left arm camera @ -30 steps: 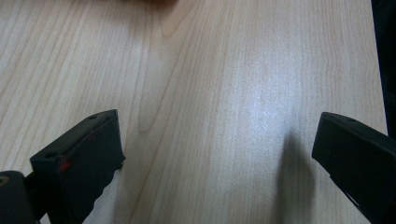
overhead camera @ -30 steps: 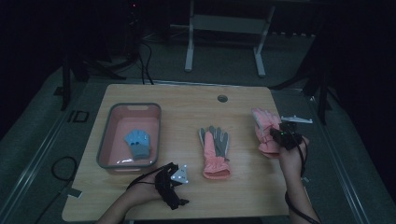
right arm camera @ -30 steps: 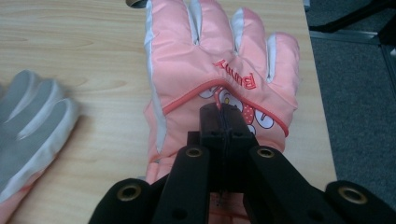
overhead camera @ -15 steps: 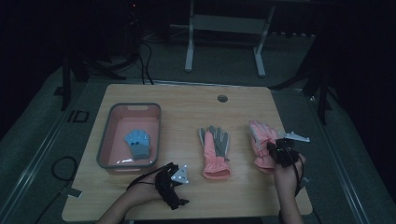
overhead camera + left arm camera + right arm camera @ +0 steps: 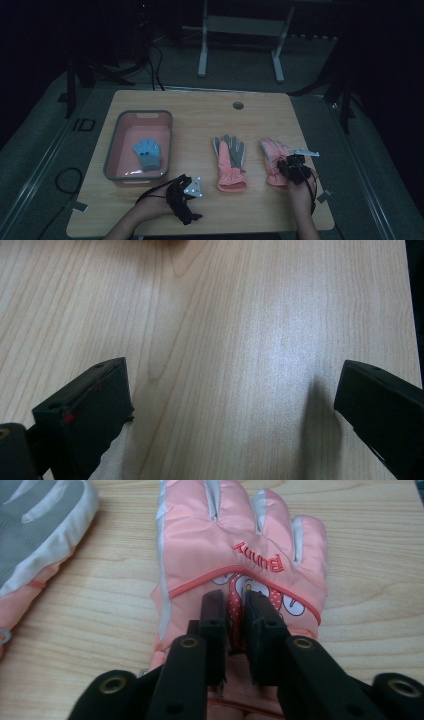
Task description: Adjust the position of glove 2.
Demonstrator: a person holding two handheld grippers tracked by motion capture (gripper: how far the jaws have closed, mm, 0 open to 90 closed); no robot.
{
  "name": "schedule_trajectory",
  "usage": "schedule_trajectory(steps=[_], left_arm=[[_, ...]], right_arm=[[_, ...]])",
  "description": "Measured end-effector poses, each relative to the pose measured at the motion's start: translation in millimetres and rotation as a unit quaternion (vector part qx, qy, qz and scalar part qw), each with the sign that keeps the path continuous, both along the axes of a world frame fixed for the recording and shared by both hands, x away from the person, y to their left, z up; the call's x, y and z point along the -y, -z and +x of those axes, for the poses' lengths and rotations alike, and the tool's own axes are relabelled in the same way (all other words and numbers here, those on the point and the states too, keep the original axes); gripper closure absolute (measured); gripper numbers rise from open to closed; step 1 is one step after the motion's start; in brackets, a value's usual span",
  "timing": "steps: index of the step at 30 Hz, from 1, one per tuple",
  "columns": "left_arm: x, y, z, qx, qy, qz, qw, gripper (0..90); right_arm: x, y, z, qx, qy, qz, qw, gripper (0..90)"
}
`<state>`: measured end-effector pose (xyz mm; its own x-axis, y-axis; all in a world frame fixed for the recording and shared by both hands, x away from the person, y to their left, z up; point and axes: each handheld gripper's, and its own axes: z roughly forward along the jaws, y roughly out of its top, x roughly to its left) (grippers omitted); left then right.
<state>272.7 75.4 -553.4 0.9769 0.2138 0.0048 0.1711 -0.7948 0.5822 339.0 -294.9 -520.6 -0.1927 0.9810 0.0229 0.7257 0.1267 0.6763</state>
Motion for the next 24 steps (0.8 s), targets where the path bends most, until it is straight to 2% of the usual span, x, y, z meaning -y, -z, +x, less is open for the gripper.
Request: schedule_trajectory(steps=[4, 6, 9, 10, 14, 19, 20, 22, 24], left_arm=[[0.3, 0.0, -0.5, 0.001, 0.000, 0.000, 1.0000, 1.9], [0.5, 0.2, -0.7, 0.001, 0.000, 0.002, 1.0000, 1.9], [0.8, 0.3, -0.9, 0.001, 0.001, 0.003, 1.0000, 1.9], [0.8, 0.3, -1.0, 0.001, 0.001, 0.003, 1.0000, 1.9], [1.0, 0.3, -0.9, 0.001, 0.000, 0.004, 1.0000, 1.9], [0.5, 0.3, -0.6, -0.001, 0.000, 0.002, 1.0000, 1.9], [0.1, -0.1, -0.1, -0.001, 0.000, 0.000, 1.0000, 1.9], [-0.2, -0.3, 0.2, -0.003, -0.003, -0.004, 1.0000, 1.9], [-0.1, 0.4, -0.2, -0.002, 0.001, 0.000, 1.0000, 1.9]], right_arm=[[6.7, -4.7, -0.3, 0.004, -0.031, 0.005, 0.9995, 68.7], [11.8, -7.6, -0.4, 0.006, -0.044, 0.000, 0.9990, 68.6], [21.4, -12.9, 0.1, 0.013, -0.083, 0.002, 0.9965, 65.5], [26.3, -15.4, 1.3, 0.013, -0.107, 0.014, 0.9941, 63.8], [40.3, -23.3, 6.5, 0.005, -0.145, 0.037, 0.9888, 62.5], [48.5, -28.4, 10.2, 0.002, -0.171, 0.034, 0.9847, 59.5], [49.0, -26.7, 10.9, -0.001, -0.176, 0.040, 0.9837, 58.6], [49.0, -22.7, 11.6, -0.002, -0.174, 0.046, 0.9837, 58.3], [47.6, -16.0, 12.5, -0.007, -0.176, 0.053, 0.9830, 57.5]])
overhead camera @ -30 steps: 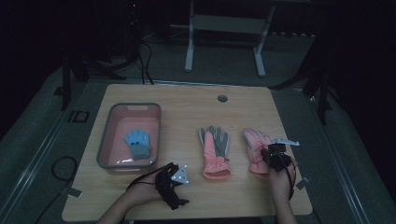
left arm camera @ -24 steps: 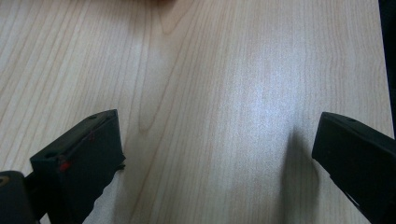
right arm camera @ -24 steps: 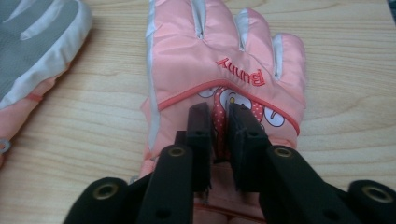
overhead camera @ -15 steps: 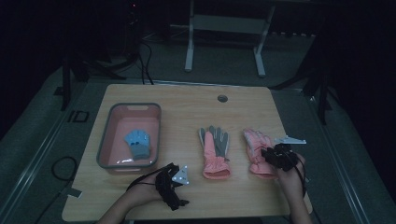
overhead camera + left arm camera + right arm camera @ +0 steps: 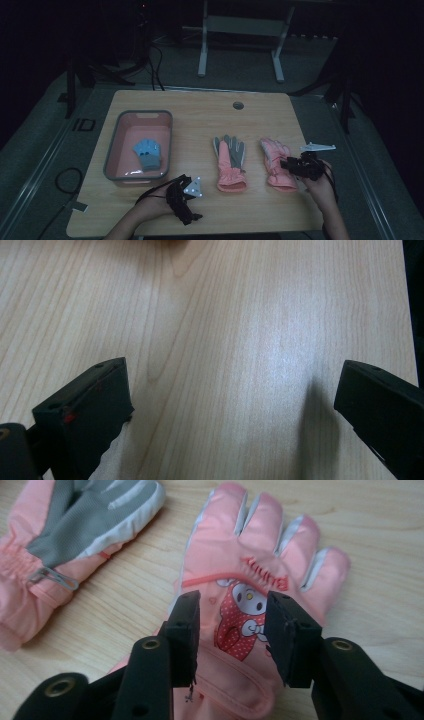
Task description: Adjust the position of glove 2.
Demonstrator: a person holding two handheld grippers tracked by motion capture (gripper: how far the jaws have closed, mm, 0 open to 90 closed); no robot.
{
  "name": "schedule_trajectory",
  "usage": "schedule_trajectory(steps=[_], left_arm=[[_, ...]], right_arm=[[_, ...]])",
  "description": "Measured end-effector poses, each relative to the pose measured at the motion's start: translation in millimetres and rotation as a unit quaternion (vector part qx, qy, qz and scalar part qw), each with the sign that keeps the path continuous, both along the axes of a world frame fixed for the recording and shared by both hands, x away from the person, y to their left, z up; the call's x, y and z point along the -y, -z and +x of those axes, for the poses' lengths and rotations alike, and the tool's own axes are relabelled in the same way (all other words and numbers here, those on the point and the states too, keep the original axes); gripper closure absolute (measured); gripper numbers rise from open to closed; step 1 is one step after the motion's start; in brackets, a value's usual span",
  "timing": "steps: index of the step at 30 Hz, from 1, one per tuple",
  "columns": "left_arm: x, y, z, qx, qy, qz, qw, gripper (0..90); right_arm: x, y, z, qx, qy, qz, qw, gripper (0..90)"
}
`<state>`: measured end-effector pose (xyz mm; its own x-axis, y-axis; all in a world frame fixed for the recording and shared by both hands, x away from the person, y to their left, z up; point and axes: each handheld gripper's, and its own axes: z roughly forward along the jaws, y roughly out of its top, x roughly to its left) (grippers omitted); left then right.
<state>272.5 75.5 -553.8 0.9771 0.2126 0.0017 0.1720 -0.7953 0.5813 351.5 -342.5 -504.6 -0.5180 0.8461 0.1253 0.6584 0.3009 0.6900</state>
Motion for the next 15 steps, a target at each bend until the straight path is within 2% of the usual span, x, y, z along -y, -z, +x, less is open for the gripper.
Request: schedule_trajectory(steps=[2, 4, 8, 10, 13, 15], left_arm=[[0.4, 0.8, -0.8, 0.001, 0.000, 0.001, 1.0000, 1.9], [0.5, 0.9, -0.7, 0.000, 0.001, 0.001, 1.0000, 1.9], [0.7, 1.4, -0.3, 0.001, 0.003, 0.005, 1.0000, 1.9], [0.8, 1.6, -0.5, 0.002, 0.003, 0.004, 1.0000, 1.9], [0.6, 1.6, -0.7, 0.001, 0.004, 0.004, 1.0000, 1.9], [0.6, 1.7, -0.5, 0.001, 0.005, 0.002, 1.0000, 1.9]], right_arm=[[-2.5, 9.7, 2.4, -0.010, 0.003, -0.005, 0.9999, 57.5], [-4.4, 15.9, 4.3, -0.010, 0.013, -0.015, 0.9998, 57.5], [-10.3, 23.6, 7.4, -0.012, 0.015, -0.028, 0.9994, 61.1], [-11.3, 25.4, 8.7, -0.015, 0.015, -0.021, 0.9995, 71.2], [-14.6, 25.1, 6.5, -0.015, 0.022, -0.024, 0.9994, 81.4], [-15.7, 24.5, 4.0, -0.013, 0.039, -0.015, 0.9990, 85.9]])
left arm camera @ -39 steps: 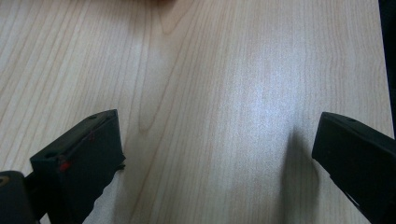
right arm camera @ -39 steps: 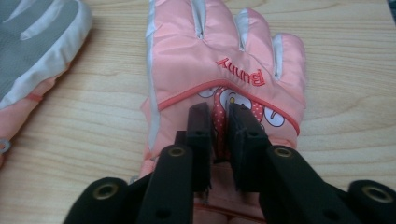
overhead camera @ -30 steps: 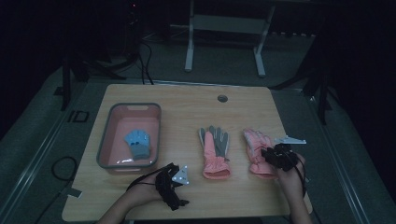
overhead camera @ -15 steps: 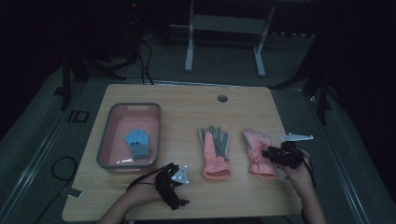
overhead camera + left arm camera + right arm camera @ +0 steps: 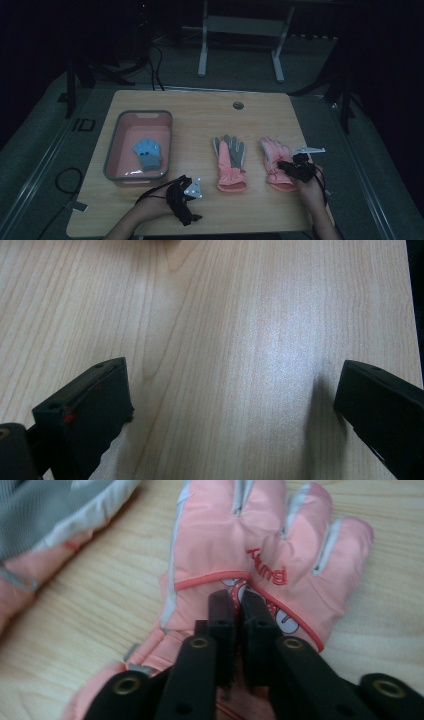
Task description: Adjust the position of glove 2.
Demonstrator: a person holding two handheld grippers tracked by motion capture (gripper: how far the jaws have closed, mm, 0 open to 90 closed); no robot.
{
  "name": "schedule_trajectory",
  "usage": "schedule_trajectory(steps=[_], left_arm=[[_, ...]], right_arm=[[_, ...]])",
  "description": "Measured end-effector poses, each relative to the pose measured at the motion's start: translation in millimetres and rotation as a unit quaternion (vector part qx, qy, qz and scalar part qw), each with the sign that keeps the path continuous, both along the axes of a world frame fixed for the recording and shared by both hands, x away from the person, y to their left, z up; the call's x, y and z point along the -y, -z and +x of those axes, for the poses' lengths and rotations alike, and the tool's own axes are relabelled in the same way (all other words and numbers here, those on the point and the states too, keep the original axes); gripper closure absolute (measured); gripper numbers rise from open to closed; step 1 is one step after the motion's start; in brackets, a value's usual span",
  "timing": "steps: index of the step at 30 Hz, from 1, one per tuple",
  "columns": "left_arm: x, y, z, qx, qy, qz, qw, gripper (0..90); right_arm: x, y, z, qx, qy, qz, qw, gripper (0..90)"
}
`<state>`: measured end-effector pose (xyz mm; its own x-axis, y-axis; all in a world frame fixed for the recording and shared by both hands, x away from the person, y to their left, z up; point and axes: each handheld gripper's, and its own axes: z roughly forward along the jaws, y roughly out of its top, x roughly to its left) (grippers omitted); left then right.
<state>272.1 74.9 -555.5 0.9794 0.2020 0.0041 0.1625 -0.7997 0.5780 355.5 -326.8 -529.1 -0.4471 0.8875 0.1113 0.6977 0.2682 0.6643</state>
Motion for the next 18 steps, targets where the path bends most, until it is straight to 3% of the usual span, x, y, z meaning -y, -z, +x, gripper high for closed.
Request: schedule_trajectory(steps=[3, 10, 12, 17, 18], left_arm=[[0.5, -0.4, -0.2, 0.001, 0.001, 0.002, 1.0000, 1.9], [1.0, -1.0, -0.6, 0.001, 0.000, 0.000, 1.0000, 1.9], [1.1, -0.7, -0.5, 0.002, 0.000, 0.002, 1.0000, 1.9], [0.6, -0.8, 0.8, 0.002, -0.002, 0.001, 1.0000, 1.9], [0.6, -0.8, 0.8, 0.002, -0.002, 0.001, 1.0000, 1.9]], right_arm=[[-1.3, -5.7, -5.2, 0.004, 0.031, 0.010, 0.9995, 88.9], [-24.4, -38.2, -15.4, 0.037, 0.071, -0.031, 0.9963, 89.2], [-30.7, -49.3, -17.7, 0.047, 0.078, -0.033, 0.9953, 89.2], [-49.8, -81.8, -25.9, 0.077, 0.083, 0.001, 0.9935, 89.2], [-49.8, -81.8, -25.9, 0.077, 0.083, 0.001, 0.9935, 89.2]])
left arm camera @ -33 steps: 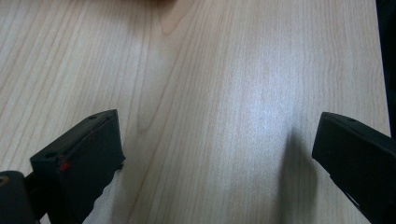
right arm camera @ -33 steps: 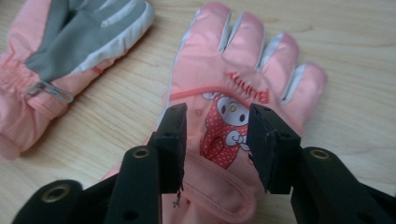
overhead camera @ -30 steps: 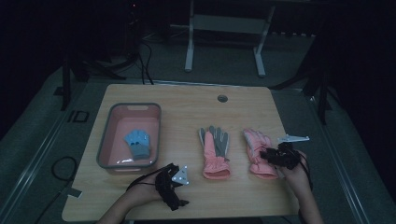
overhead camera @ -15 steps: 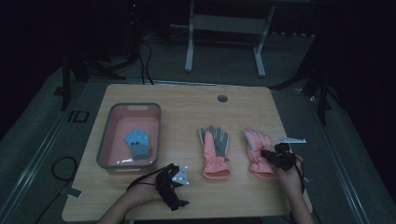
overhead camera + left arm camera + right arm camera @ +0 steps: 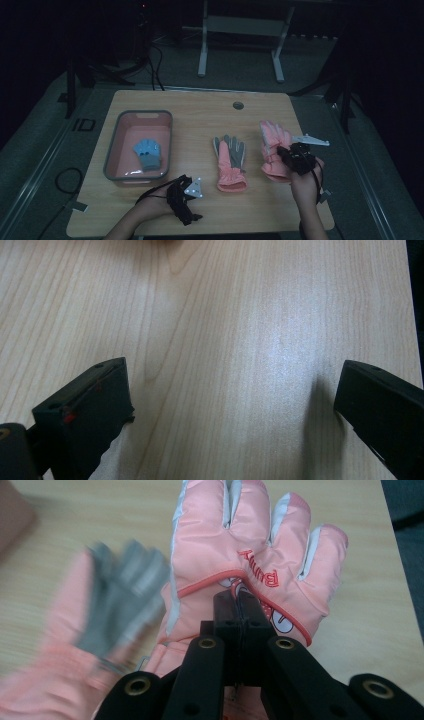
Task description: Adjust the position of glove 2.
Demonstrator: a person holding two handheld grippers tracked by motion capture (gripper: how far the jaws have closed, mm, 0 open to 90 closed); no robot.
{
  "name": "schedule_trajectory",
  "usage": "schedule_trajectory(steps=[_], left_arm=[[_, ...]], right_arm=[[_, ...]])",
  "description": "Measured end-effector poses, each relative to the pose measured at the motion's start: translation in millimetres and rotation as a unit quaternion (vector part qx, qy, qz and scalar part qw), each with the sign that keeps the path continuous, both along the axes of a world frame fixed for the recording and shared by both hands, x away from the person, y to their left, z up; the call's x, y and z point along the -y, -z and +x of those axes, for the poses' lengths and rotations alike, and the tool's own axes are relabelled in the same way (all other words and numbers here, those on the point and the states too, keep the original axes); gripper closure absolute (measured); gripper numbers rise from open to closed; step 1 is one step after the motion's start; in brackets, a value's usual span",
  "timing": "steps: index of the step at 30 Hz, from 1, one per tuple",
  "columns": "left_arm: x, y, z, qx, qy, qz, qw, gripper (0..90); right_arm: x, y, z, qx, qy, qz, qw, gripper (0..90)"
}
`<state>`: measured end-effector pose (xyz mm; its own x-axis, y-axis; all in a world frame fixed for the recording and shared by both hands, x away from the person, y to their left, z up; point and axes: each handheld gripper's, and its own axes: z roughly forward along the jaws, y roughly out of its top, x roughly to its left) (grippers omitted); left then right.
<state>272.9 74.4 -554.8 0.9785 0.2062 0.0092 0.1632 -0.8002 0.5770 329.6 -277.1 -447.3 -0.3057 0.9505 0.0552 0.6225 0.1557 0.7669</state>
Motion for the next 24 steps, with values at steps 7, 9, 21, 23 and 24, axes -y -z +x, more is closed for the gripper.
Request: schedule_trajectory(steps=[7, 9, 21, 23, 24], left_arm=[[0.5, -0.4, -1.3, 0.001, 0.002, 0.000, 1.0000, 1.9], [0.4, -0.7, -1.2, 0.002, 0.001, 0.000, 1.0000, 1.9], [1.4, -0.8, -2.0, 0.002, 0.003, 0.000, 1.0000, 1.9], [1.7, -1.0, -2.1, 0.002, 0.003, -0.003, 1.0000, 1.9], [2.0, -0.9, -2.4, 0.002, 0.004, -0.002, 1.0000, 1.9]], right_arm=[[-49.4, -23.2, -11.7, 0.026, -0.028, 0.010, 0.9992, 89.3], [-58.4, -23.3, -13.5, 0.027, -0.030, 0.012, 0.9991, 89.3], [-111.6, -10.2, -15.3, 0.012, -0.046, 0.023, 0.9986, 89.2], [-114.6, -6.4, -14.5, 0.010, -0.046, 0.019, 0.9987, 89.2], [-119.5, 3.9, -11.4, -0.003, -0.041, 0.016, 0.9990, 89.2]])
